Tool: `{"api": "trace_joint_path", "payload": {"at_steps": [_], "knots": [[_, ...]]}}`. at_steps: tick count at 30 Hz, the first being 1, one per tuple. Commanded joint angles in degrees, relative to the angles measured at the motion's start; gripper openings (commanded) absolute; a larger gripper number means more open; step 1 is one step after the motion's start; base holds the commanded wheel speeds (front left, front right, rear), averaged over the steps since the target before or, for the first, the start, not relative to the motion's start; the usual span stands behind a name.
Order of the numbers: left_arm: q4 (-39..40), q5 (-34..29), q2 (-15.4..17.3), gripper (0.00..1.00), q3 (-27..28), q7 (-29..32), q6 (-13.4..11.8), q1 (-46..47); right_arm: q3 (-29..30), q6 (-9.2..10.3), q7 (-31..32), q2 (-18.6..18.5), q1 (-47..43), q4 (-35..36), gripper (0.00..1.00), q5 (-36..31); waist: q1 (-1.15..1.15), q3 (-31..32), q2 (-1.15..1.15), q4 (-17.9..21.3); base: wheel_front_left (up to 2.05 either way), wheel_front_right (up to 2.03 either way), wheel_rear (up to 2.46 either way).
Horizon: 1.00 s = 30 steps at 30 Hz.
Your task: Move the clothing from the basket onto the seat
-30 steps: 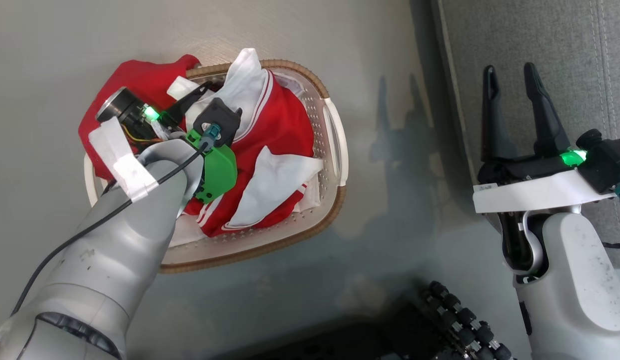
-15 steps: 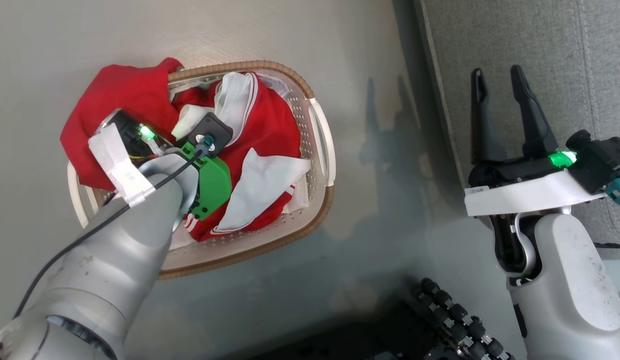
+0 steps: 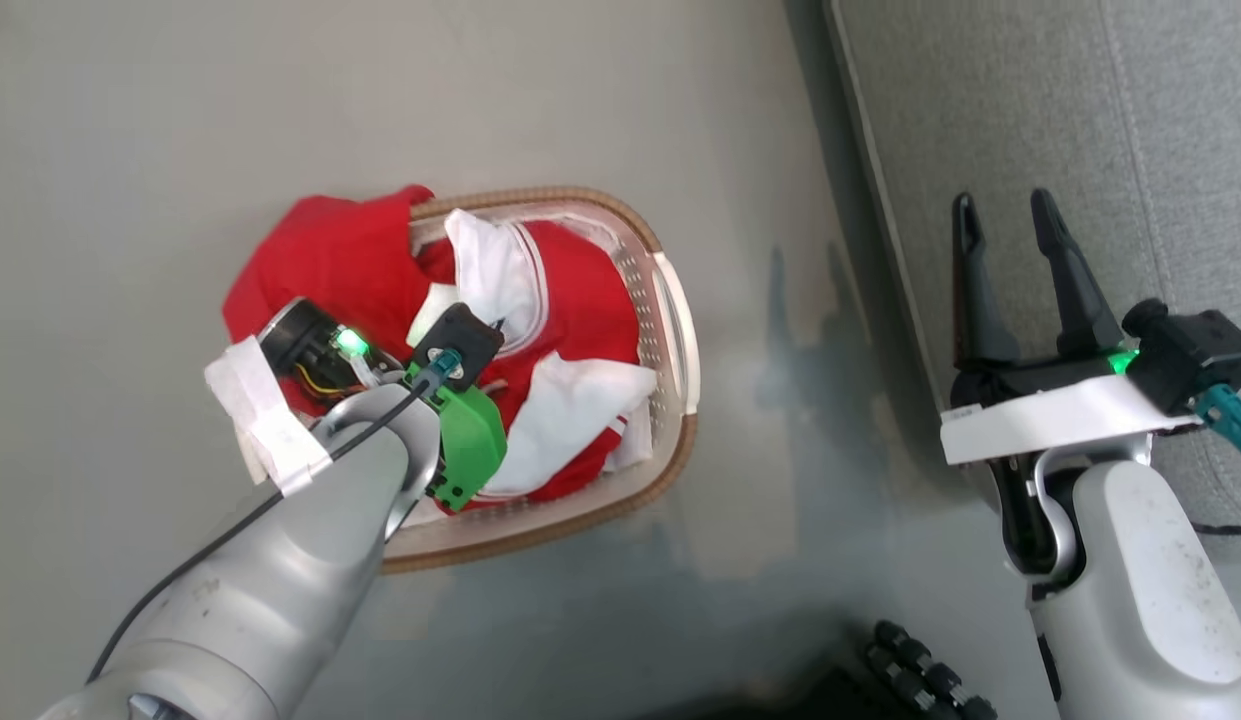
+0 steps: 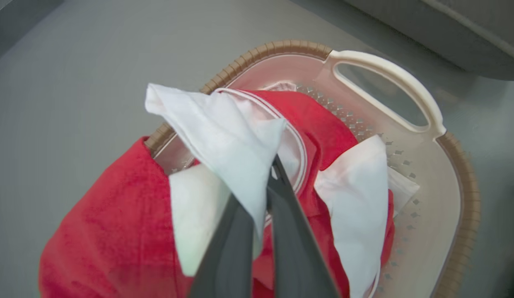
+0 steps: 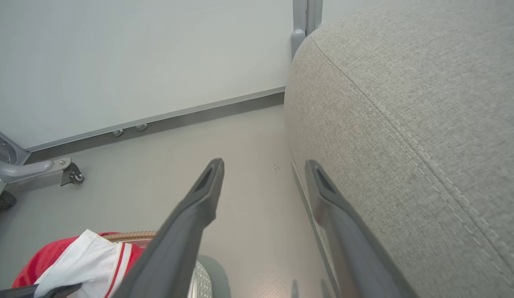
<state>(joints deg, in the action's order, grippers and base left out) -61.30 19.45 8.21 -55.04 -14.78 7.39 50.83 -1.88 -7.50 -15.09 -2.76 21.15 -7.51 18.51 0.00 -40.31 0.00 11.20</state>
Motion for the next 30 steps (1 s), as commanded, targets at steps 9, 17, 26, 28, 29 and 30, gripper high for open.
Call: {"api": "trace_joint_path", "payload": {"at_steps": [9,17,26,28,29,30], "knots": [[14.6,-0.7,3.6,0.0,1.1,-0.5,-0.6,-5.4,1.7,0.02,-0.1,-0.3,-6.0,-1.7,1.0,-2.9,0.0,16.6,0.0,-6.6,0.0,0.0,0.0],[26.2,-1.6,6.8,0.0,2.3,-0.5,-0.9,-8.1,1.8,0.02,-0.1,-0.3,-10.9,-3.2,1.0,-5.1,0.0,27.0,0.0,-8.1,0.0,0.0,0.0],[37.9,-1.2,11.9,0.0,2.9,3.1,-0.6,-4.9,1.2,0.02,-0.1,-0.3,-14.6,-4.0,1.0,-6.2,0.0,35.0,0.0,-7.7,0.0,0.0,0.0],[40.3,-0.8,13.0,0.0,3.4,4.7,-0.6,-3.9,1.0,0.02,-0.1,-0.2,-15.1,-4.0,1.0,-6.4,0.0,36.0,0.0,-7.6,0.0,0.0,0.0],[41.6,-0.6,13.5,0.0,3.8,5.5,-0.6,-3.2,0.9,0.02,-0.1,-0.2,-15.3,-3.9,1.0,-6.6,0.0,36.4,0.0,-7.4,0.0,0.0,0.0],[42.4,-0.5,13.9,0.0,4.0,6.1,-0.6,-2.6,0.8,0.02,-0.1,-0.2,-15.2,-3.8,1.0,-6.6,0.0,36.7,0.0,-7.3,0.0,0.0,0.0]]}}
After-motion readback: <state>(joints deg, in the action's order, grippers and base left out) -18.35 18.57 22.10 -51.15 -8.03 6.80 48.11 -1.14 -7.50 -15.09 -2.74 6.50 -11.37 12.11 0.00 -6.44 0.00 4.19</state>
